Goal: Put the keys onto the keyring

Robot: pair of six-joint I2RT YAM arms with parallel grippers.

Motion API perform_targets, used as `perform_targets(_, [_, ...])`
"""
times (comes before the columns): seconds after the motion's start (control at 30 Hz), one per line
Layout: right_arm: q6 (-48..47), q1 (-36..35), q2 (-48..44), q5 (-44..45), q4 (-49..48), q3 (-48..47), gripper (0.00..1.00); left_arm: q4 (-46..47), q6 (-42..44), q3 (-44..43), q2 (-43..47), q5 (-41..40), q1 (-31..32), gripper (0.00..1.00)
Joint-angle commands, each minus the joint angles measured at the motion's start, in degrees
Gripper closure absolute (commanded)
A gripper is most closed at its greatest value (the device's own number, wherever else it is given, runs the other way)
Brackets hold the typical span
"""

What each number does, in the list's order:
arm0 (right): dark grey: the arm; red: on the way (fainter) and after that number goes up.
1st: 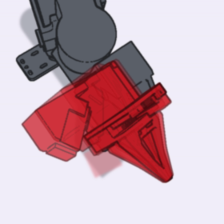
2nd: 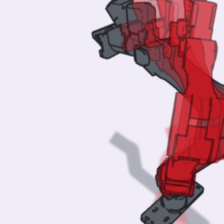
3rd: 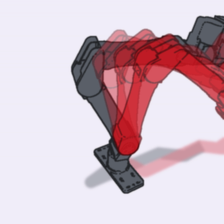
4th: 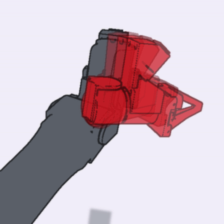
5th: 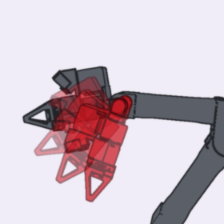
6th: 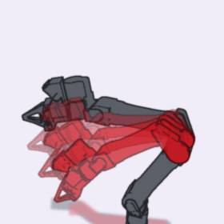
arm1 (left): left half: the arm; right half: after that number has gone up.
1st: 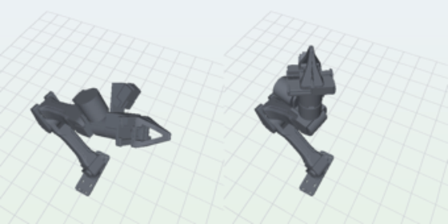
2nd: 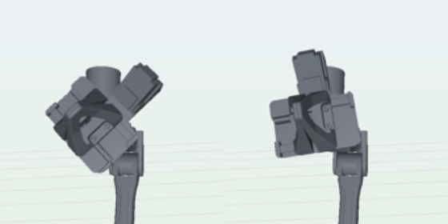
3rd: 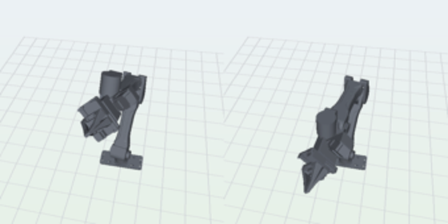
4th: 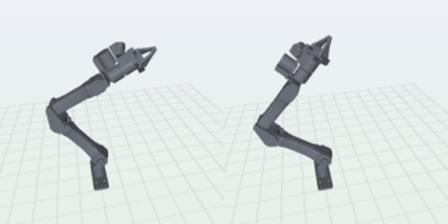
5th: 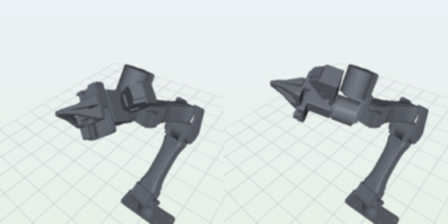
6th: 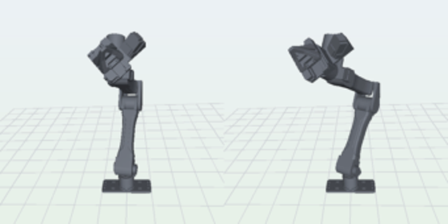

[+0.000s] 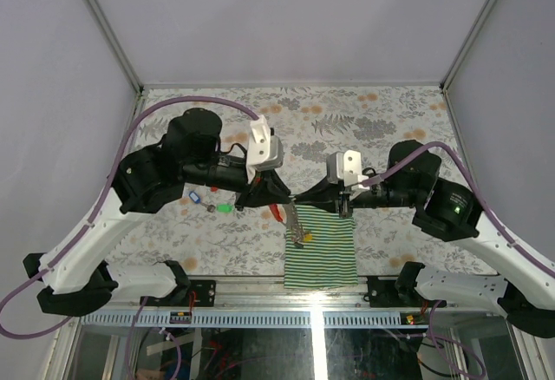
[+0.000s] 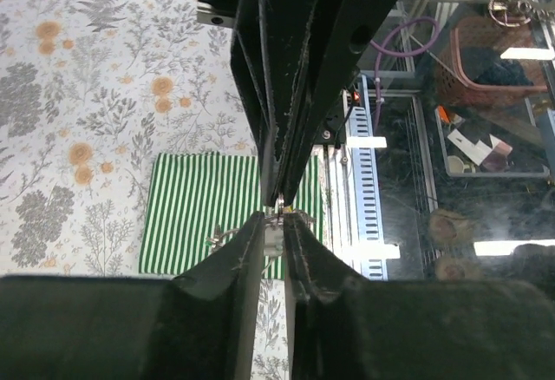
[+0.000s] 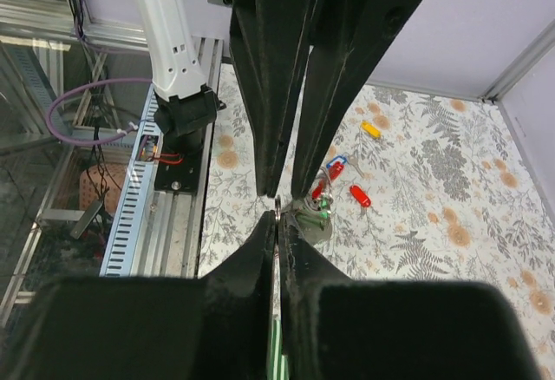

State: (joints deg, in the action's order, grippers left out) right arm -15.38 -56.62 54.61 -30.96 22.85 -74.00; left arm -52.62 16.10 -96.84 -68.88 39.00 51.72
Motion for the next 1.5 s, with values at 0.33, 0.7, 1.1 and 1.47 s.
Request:
perform_targets(0.33, [18.1,-0.2,-8.1,-1.2,-37.4,14.2,1.00,19.8,-15.6,12.3,17.3,-17.1,0.3,0.44])
perform_targets(0.7, [23.5,-0.2,-10.5,-1.6,-47.7,17.2,1.00,28.4,-19.7,21.8,22.6,-20.9,0.2,0.20])
perform_targets(1.1, [24.3,-0.2,-11.6,2.2,-52.2,18.5,1.00,45.3,-25.7,31.0,22.8,-13.8,0.3,0.21])
perform_targets(1.47, [24.7,-0.2,-11.3,2.5,-54.5,18.9,1.00,52.3,-28.2,33.9,21.1,-8.4,0.1,0.43])
